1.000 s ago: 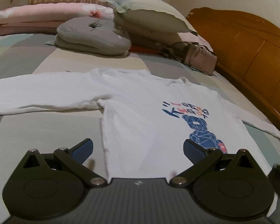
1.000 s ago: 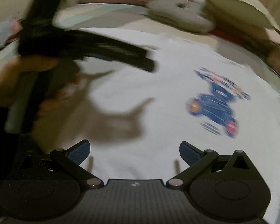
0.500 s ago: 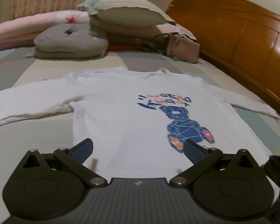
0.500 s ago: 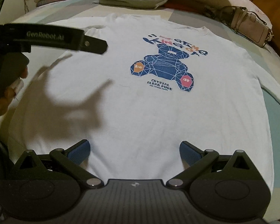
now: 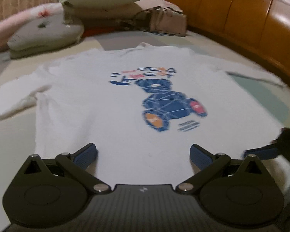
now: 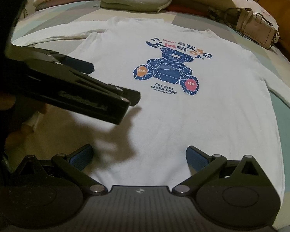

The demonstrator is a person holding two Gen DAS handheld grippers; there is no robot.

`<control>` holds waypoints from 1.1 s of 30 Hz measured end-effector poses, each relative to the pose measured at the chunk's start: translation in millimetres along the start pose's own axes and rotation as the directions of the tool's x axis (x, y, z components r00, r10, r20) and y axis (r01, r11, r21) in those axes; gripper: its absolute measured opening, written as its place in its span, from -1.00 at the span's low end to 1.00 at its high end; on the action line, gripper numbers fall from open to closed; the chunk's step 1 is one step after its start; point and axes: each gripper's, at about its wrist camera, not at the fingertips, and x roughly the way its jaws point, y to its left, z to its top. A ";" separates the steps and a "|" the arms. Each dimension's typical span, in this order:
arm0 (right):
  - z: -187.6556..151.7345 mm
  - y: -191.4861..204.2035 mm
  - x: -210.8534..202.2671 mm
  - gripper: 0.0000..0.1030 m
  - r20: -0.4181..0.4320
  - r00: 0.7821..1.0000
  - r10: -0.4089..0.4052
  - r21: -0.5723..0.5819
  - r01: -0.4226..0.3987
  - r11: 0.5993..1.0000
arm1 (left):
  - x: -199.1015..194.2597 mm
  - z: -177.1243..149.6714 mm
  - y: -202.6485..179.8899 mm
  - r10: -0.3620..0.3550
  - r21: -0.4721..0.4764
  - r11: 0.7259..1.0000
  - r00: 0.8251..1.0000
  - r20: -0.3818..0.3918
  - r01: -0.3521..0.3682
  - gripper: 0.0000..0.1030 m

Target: Fold clothes

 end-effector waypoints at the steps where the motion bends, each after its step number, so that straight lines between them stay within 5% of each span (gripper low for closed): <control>1: -0.9 0.4 -0.7 1.00 0.005 1.000 0.000 -0.001 0.000 1.000 | 0.2 0.0 1.7 0.009 -0.006 1.000 1.000 -0.002 -0.009 0.98; 13: -5.8 -1.1 -13.1 1.00 -0.001 1.000 0.010 0.006 -0.010 1.000 | -5.4 2.1 19.2 0.052 -0.064 0.997 0.998 0.021 -0.051 0.99; 19: 11.2 -33.2 -27.8 1.00 0.075 0.996 -0.037 0.081 0.031 0.996 | -4.7 2.4 22.2 0.043 -0.082 0.996 0.999 0.018 -0.042 0.99; 23: 3.5 -67.5 -7.5 1.00 -0.024 0.999 -0.025 0.204 0.029 0.979 | -5.9 2.0 22.8 0.047 -0.084 0.995 0.999 0.024 -0.045 0.98; 33: 3.4 -97.0 -19.9 1.00 -0.003 0.997 -0.076 0.233 0.074 0.970 | -16.9 9.4 29.2 0.032 -0.112 0.993 0.996 0.084 -0.022 0.98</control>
